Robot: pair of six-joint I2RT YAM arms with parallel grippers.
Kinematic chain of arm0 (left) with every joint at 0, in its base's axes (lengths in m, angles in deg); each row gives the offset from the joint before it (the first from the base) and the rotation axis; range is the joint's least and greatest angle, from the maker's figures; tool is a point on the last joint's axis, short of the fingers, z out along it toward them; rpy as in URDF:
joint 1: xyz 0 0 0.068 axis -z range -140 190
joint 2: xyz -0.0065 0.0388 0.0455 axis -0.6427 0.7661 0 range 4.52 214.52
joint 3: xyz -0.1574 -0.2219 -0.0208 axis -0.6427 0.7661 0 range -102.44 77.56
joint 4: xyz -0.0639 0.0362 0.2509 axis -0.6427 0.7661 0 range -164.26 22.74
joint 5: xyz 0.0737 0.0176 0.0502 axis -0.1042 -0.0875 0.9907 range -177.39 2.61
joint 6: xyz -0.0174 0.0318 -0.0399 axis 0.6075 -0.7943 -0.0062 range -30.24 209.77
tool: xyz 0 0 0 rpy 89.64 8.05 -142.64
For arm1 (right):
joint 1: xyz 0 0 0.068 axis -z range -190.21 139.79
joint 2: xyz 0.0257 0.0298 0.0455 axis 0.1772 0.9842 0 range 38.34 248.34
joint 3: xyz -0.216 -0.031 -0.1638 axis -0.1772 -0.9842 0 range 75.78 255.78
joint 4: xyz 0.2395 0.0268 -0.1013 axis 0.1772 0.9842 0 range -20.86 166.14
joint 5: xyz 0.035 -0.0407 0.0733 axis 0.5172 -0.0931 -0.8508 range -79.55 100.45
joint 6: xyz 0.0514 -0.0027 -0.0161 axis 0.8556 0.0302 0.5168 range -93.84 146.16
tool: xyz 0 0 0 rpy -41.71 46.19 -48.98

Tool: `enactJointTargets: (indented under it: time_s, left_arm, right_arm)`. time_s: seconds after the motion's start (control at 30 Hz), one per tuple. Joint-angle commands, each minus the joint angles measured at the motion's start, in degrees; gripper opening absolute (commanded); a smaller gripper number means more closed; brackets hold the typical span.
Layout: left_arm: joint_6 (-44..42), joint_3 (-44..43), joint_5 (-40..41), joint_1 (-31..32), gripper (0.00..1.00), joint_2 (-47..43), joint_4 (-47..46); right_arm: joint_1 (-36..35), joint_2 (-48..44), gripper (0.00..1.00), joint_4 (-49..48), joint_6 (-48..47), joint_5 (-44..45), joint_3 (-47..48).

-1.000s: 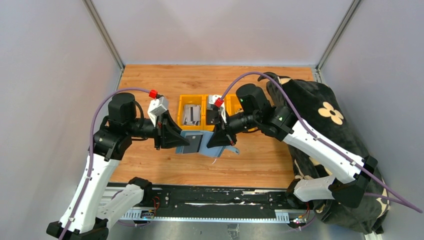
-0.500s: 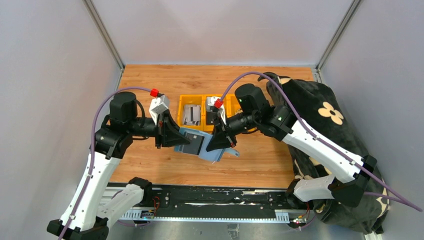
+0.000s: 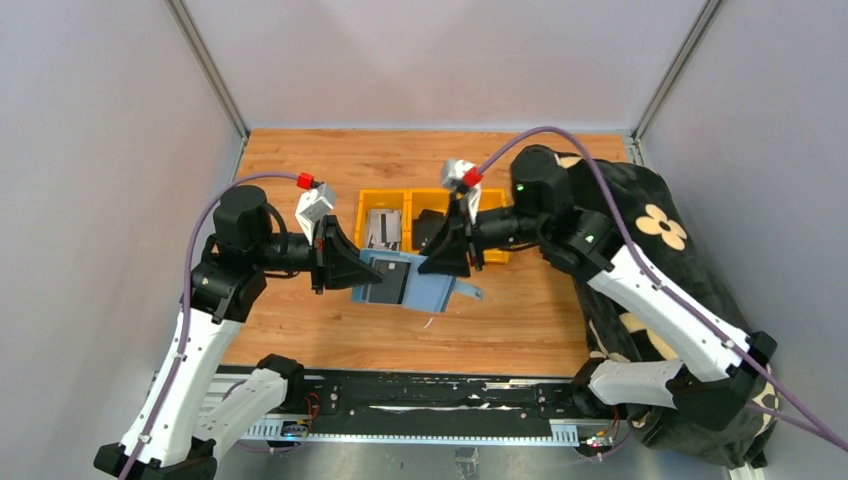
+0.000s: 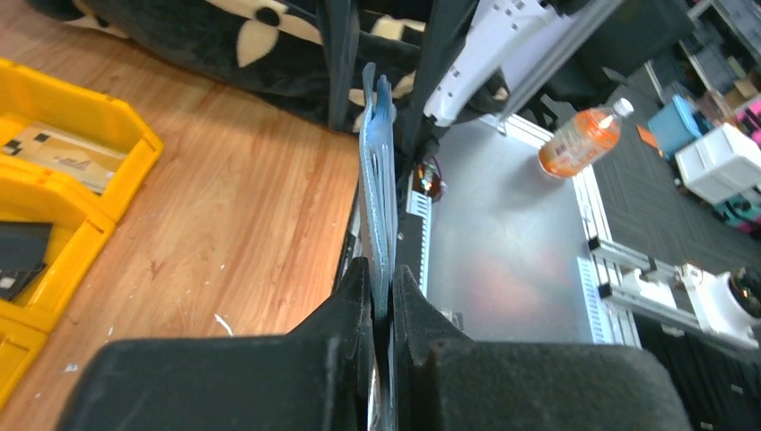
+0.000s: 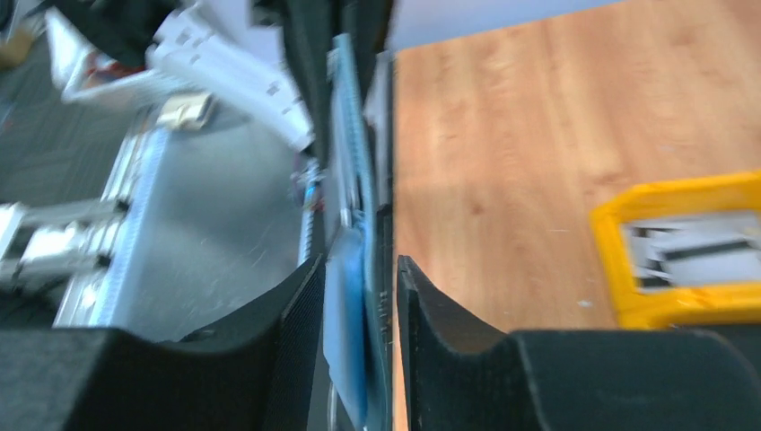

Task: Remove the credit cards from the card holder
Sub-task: Remove the credit card from the card holder.

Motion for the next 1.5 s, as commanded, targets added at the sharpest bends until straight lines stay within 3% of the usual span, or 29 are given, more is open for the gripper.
enactJointTargets:
  time_s: [0.0,0.13,0.27,0.37,0.93,1.13,1.3,1.43,1.47]
  left_arm:
    - [8.1,0.6,7.0,-0.8,0.00,-0.8,-8.4]
    - [11.4,0.1,15.4,-1.3,0.00,-1.1,-9.8]
    - [15.8,0.4,19.6,-1.5,0.00,-1.5,-12.9]
    - [17.7,0.7,19.5,-1.5,0.00,-1.7,-14.9]
    - [31.6,3.2,6.2,-1.8,0.00,-2.4,-29.6]
    - [27.7,2.6,8.7,-1.8,0.00,-2.4,-25.5]
    - [26.9,3.0,9.4,-1.8,0.04,-2.4,-24.7]
    - [26.2,3.6,10.6,-1.8,0.06,-2.5,-24.3]
    - [25.2,3.5,11.7,-1.8,0.05,-2.6,-23.3]
  right_arm:
    - [7.7,-6.4,0.39,-10.3,11.6,8.8,-2.4]
    - [9.4,-11.6,0.43,-19.2,19.4,11.6,-6.6]
    - [8.2,-11.0,0.44,-34.4,32.3,3.3,-12.4]
    - [5.6,-8.9,0.45,-40.5,35.5,1.7,-15.6]
    - [4.9,-1.3,0.44,-45.3,37.1,2.0,-16.2]
    - [4.6,1.0,0.20,-59.6,47.1,-2.1,-17.3]
    - [4.4,1.6,0.01,-64.2,50.2,-2.0,-17.9]
    - [4.4,2.3,0.01,-69.5,54.0,-1.5,-19.6]
    - [4.2,2.5,0.06,-71.1,54.8,-1.7,-20.0]
